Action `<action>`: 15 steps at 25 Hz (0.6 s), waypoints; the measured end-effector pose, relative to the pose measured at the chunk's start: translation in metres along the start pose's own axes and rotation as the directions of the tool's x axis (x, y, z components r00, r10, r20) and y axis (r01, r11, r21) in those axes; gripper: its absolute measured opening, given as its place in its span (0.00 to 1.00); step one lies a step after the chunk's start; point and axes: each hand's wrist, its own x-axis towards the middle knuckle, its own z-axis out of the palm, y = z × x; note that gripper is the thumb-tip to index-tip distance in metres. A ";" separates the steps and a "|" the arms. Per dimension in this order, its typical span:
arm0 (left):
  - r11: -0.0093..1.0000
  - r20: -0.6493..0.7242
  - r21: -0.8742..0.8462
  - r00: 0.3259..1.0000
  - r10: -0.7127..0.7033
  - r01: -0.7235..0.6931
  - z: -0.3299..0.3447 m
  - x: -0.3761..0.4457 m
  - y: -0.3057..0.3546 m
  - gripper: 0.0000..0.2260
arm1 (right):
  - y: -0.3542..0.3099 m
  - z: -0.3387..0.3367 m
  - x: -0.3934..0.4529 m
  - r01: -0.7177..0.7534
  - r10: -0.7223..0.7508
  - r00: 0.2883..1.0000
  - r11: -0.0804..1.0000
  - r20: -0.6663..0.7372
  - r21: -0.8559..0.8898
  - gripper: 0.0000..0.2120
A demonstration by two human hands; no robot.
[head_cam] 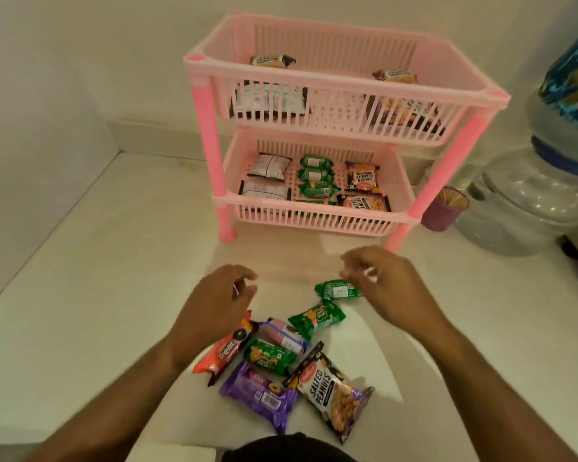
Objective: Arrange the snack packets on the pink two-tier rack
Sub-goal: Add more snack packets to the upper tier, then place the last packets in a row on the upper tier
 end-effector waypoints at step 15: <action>0.972 0.040 0.181 0.986 -0.161 0.151 0.064 -0.078 -0.075 0.23 | 0.021 0.115 -0.108 -0.117 0.166 0.968 0.963 0.188 -0.244 0.31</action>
